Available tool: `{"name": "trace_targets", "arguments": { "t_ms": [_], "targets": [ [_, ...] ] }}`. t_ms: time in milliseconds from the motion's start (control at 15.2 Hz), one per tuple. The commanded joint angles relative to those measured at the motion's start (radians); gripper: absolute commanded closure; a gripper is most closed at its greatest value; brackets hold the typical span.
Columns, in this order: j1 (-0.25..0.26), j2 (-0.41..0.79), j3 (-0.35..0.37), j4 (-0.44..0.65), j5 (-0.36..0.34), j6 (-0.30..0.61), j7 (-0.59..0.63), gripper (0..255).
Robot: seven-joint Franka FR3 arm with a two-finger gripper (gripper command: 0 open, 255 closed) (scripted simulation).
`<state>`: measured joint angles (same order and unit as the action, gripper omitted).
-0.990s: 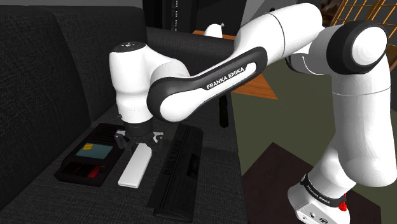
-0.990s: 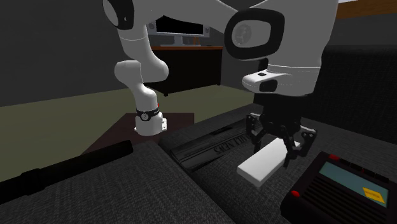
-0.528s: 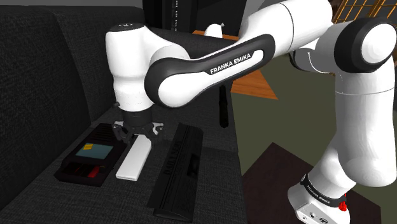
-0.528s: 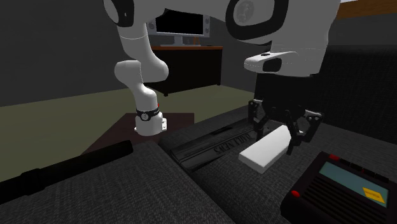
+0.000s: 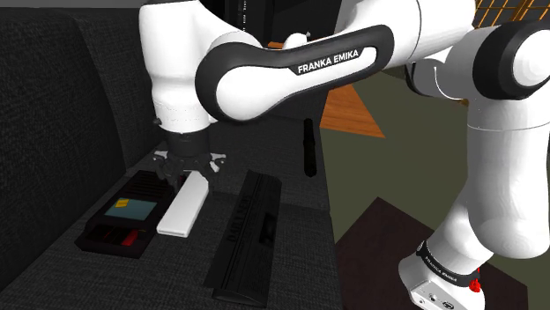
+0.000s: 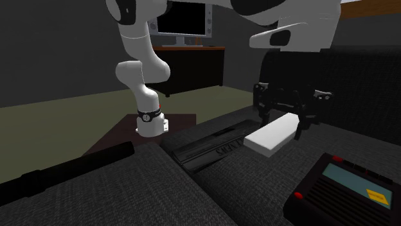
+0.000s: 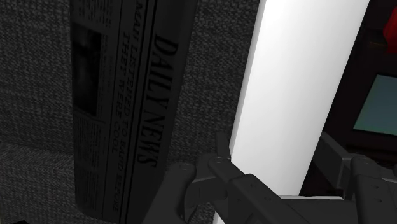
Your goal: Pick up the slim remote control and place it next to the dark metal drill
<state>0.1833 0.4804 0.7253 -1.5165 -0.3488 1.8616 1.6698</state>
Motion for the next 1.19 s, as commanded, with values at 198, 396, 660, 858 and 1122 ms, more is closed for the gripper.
{"name": "trace_targets", "arguments": {
  "t_ms": [198, 396, 660, 858, 1122],
  "targets": [
    [-0.037, -0.017, -0.003, 0.014, 0.014, -0.023, -0.048, 255],
    [-0.087, -0.021, -0.015, 0.012, 0.02, -0.02, -0.11, 255],
    [-0.146, -0.014, -0.034, 0.029, 0.023, -0.023, -0.192, 255],
    [-0.183, 0.002, -0.051, 0.056, 0.02, -0.031, -0.252, 255],
    [-0.224, 0.037, -0.075, 0.115, 0.011, -0.05, -0.329, 255]
  ]
}}
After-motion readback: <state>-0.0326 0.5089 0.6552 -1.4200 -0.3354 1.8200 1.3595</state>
